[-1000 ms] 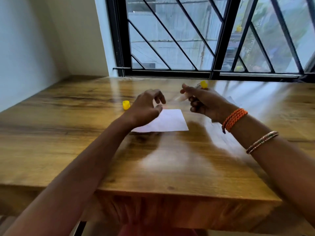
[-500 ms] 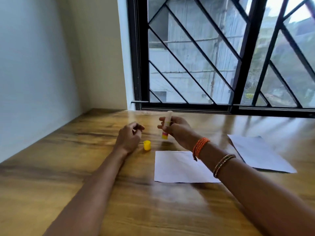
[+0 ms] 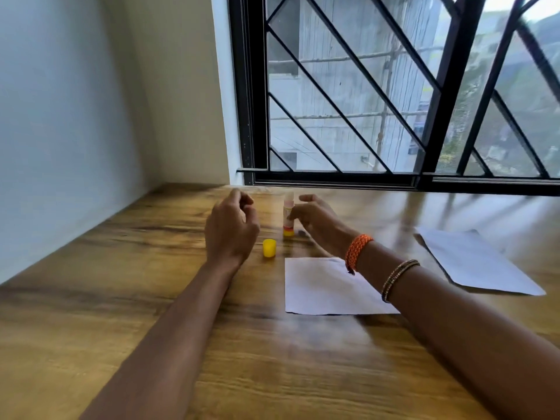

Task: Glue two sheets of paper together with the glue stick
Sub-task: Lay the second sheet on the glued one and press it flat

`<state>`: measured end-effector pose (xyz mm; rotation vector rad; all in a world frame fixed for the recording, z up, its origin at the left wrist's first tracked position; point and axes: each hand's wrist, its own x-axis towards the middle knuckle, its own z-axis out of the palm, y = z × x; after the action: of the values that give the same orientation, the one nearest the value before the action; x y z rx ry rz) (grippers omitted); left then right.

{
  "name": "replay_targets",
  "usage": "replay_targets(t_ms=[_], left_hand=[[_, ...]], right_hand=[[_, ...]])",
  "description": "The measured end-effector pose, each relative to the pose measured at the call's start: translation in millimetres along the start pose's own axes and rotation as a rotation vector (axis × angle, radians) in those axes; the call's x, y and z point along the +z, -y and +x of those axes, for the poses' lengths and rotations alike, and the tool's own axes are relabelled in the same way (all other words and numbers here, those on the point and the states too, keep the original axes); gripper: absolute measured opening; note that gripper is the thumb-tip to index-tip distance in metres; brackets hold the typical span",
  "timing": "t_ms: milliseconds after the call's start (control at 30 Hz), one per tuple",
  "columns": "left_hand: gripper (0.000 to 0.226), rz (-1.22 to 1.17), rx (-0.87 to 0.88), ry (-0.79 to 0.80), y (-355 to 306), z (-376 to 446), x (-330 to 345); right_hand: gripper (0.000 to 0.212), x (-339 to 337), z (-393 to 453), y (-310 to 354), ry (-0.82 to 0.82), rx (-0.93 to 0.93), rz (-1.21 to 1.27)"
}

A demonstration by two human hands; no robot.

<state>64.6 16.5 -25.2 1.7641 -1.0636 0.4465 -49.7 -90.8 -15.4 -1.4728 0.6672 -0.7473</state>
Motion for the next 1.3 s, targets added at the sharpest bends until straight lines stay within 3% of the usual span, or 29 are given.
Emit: replay_targets(t_ms=[100,200,333,467,567,700,900,1100,1300], left_hand=[[0.003,-0.059,0.192,-0.081,-26,-4,-10],[0.008,-0.247,0.392,0.166,-59,-26,-9],[0.016,-0.318,0.501,0.525,-105,-57,12],[0.018,-0.299,0.496,0.685,-139,-60,37],[0.017,-0.327,0.454,0.670,-154,-62,56],[0.017,-0.299,0.417,0.657,-156,-70,72],[0.018,-0.255,0.382,0.646,-141,-72,74],[0.019,-0.271,0.331,0.581,-142,-69,74],[0.042,-0.227,0.308,0.458,-144,-57,62]], right_hand=[[0.042,-26,-8,12,-0.068,-0.142,-0.078],[0.029,-65,-20,21,-0.188,-0.240,-0.247],[0.015,-131,-40,19,-0.468,-0.310,-0.550],[0.019,-205,-61,9,-0.752,-0.131,-0.859],[0.018,-245,-70,0,-0.830,0.019,-0.912],[0.022,-267,-70,-8,-0.778,0.157,-0.895],[0.012,-263,-60,-8,-0.770,0.154,-0.907],[0.010,-253,-66,-1,-0.810,-0.039,-0.870],[0.015,-206,-78,37,-0.786,-0.485,-1.030]])
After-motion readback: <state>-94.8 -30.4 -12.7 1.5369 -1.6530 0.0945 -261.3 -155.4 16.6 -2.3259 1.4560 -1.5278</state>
